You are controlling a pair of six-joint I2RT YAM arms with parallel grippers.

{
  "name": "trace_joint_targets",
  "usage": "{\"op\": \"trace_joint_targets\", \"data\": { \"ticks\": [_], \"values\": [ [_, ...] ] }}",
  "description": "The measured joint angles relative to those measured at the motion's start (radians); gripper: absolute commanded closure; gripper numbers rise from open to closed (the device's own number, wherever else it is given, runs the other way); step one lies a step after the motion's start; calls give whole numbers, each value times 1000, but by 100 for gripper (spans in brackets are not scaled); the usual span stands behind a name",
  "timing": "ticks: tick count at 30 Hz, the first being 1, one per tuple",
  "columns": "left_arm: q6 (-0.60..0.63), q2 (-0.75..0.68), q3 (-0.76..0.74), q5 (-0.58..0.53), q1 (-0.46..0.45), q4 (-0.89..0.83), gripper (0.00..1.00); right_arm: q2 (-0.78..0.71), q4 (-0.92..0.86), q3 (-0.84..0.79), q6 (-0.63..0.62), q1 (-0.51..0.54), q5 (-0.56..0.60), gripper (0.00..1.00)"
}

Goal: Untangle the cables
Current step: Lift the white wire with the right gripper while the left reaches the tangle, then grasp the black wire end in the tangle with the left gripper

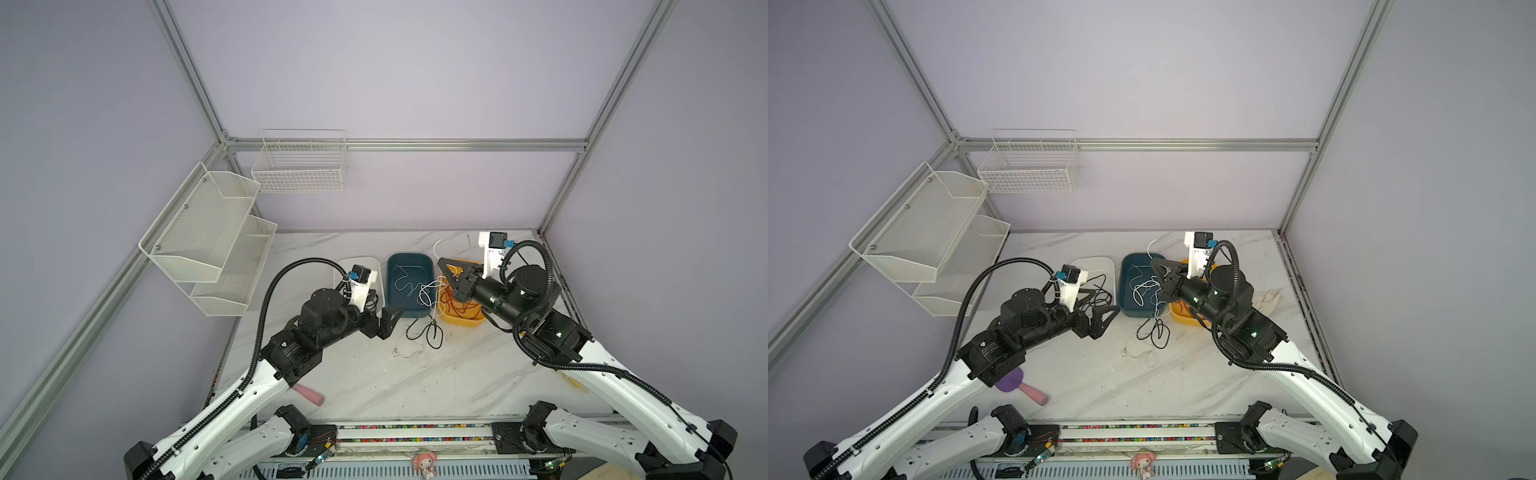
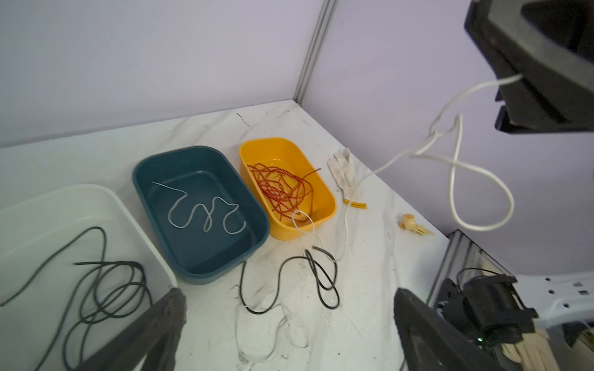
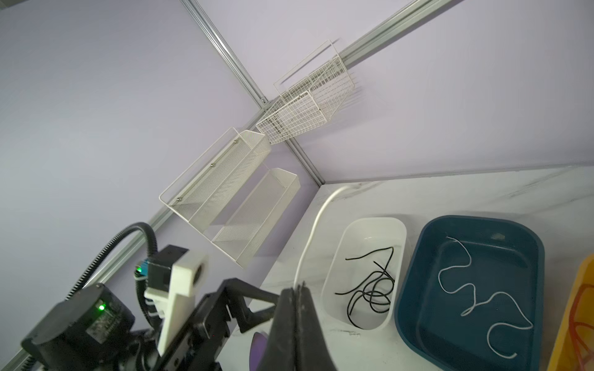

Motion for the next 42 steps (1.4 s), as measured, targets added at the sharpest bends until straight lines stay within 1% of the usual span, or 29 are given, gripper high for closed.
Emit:
{"op": "trace_joint_targets", "data": {
  "ticks": [4, 7, 13, 19, 25, 28, 30, 34, 36, 42],
  "values": [
    [-72, 18, -142, 87, -34, 162, 0, 0, 19, 16, 16, 0, 2, 100],
    [-102, 64, -191, 124, -63, 257, 0, 3, 28, 28, 27, 0, 1, 100],
    [-134, 166, -225, 168, -95, 415, 0, 8, 35, 53, 37, 0, -7, 100],
    [-147, 268, -225, 180, -119, 515, 2, 7, 40, 73, 51, 0, -16, 100],
    [-155, 351, -224, 181, -132, 552, 12, 7, 46, 75, 67, 0, -37, 100],
    [-155, 369, -224, 179, -132, 554, 20, 7, 47, 75, 74, 0, -48, 100],
    [-156, 374, -224, 175, -132, 559, 22, 7, 51, 75, 78, 0, -51, 100],
    [-155, 383, -224, 171, -132, 567, 21, 7, 60, 75, 82, 0, -56, 100],
    [-156, 392, -224, 165, -132, 575, 15, 7, 61, 75, 90, 0, -58, 100],
    [-181, 403, -224, 136, -132, 603, 8, 7, 65, 75, 101, 0, -63, 100]
  ]
}}
